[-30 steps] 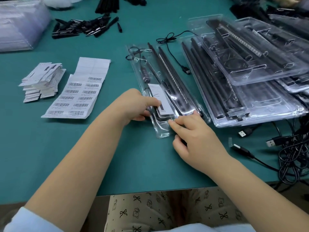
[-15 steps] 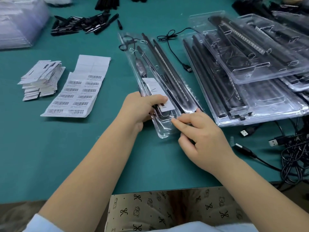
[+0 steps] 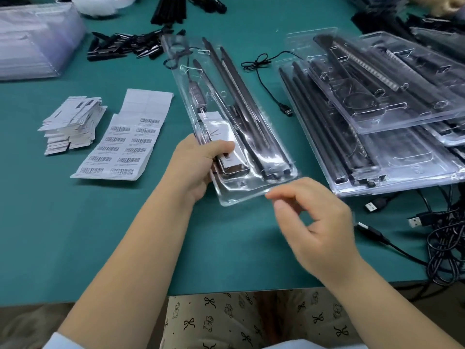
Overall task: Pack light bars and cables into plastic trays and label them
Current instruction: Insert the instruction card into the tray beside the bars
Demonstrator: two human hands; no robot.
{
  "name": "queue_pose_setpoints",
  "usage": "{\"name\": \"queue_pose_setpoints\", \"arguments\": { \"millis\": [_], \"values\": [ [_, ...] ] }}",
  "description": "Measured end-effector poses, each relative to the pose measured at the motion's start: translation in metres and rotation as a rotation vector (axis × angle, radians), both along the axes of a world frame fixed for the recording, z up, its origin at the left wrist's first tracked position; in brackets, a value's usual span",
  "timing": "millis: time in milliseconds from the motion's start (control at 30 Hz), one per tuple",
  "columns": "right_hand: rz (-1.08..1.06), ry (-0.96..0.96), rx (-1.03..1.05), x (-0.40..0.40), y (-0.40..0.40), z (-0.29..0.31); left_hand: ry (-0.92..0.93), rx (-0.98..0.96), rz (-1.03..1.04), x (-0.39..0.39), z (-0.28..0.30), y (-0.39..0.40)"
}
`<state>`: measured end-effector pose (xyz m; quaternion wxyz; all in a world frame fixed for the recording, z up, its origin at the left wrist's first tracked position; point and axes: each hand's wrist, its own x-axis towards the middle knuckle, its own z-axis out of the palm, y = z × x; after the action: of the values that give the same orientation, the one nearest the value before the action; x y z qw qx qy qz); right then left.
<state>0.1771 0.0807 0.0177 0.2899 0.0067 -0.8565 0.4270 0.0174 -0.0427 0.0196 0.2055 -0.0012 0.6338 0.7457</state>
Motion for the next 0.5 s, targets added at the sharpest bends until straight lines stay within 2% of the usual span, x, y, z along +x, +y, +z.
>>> {"name": "queue_pose_setpoints", "arguments": {
  "millis": [100, 200, 300, 367, 500],
  "values": [
    [0.032, -0.108, 0.127, 0.0, -0.015, 0.005, 0.081, -0.128, -0.139, -0.011, 0.006, -0.027],
    [0.049, -0.306, 0.146, -0.011, -0.016, 0.01, 0.022, -0.126, -0.348, -0.021, 0.01, -0.058],
    [0.116, -0.395, 0.41, -0.027, -0.018, 0.013, -0.016, -0.111, -0.517, -0.014, 0.007, -0.067],
    [0.166, -0.424, 0.557, -0.037, -0.025, 0.014, -0.018, -0.078, -0.565, -0.01, 0.004, -0.064],
    [0.174, -0.448, 0.664, -0.052, -0.045, 0.015, 0.013, -0.032, -0.575, -0.001, 0.003, -0.053]
  ]
}}
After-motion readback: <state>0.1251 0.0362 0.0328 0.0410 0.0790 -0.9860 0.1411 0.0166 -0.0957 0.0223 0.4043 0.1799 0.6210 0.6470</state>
